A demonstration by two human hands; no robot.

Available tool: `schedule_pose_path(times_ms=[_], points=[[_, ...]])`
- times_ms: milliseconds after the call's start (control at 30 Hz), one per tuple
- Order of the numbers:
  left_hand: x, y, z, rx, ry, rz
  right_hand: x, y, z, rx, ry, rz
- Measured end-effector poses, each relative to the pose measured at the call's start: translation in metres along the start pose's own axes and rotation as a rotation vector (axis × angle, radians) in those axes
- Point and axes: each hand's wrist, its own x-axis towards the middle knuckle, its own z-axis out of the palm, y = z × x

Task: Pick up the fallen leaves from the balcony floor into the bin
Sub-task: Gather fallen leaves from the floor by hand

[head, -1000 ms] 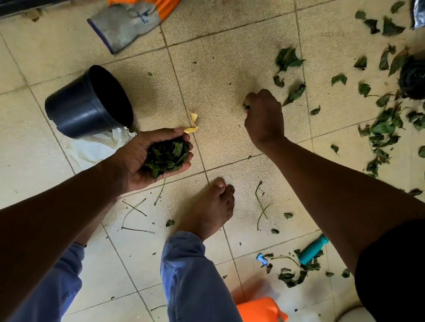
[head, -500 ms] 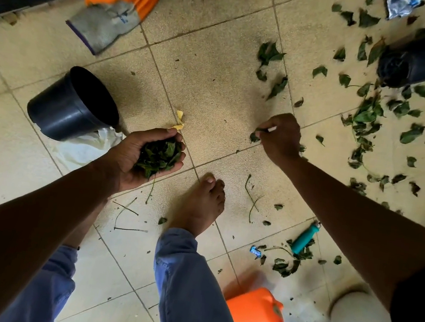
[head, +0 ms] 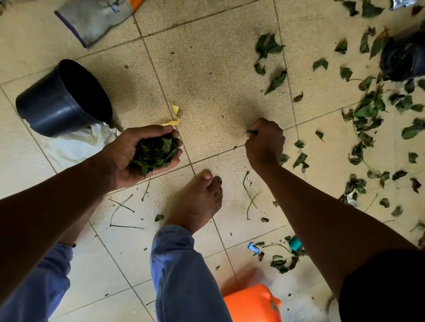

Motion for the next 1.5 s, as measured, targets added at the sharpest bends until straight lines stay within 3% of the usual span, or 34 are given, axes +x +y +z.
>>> schedule_pose_path(times_ms=[133, 267, 667, 1167, 1500], points=[[0.001, 0.002, 0.004, 0.001, 0.023, 0.002, 0.021, 0.014, -0.028, 0.264, 0.142, 0.183], [0.006, 0.004, 0.009, 0.007, 0.034, 0.014, 0.057, 0.032, -0.053, 0.277, 0.237, 0.255], [0.015, 0.002, 0.011, -0.022, 0.038, 0.019, 0.099, 0.046, -0.066, -0.029, 0.14, 0.098], [0.011, 0.008, 0.014, -0.007, 0.049, 0.015, 0.089, 0.009, -0.076, 0.157, 0.128, -0.091], [0.005, 0.008, 0.001, -0.001, 0.011, 0.02, 0.104, 0.004, -0.067, -0.082, 0.077, -0.164]])
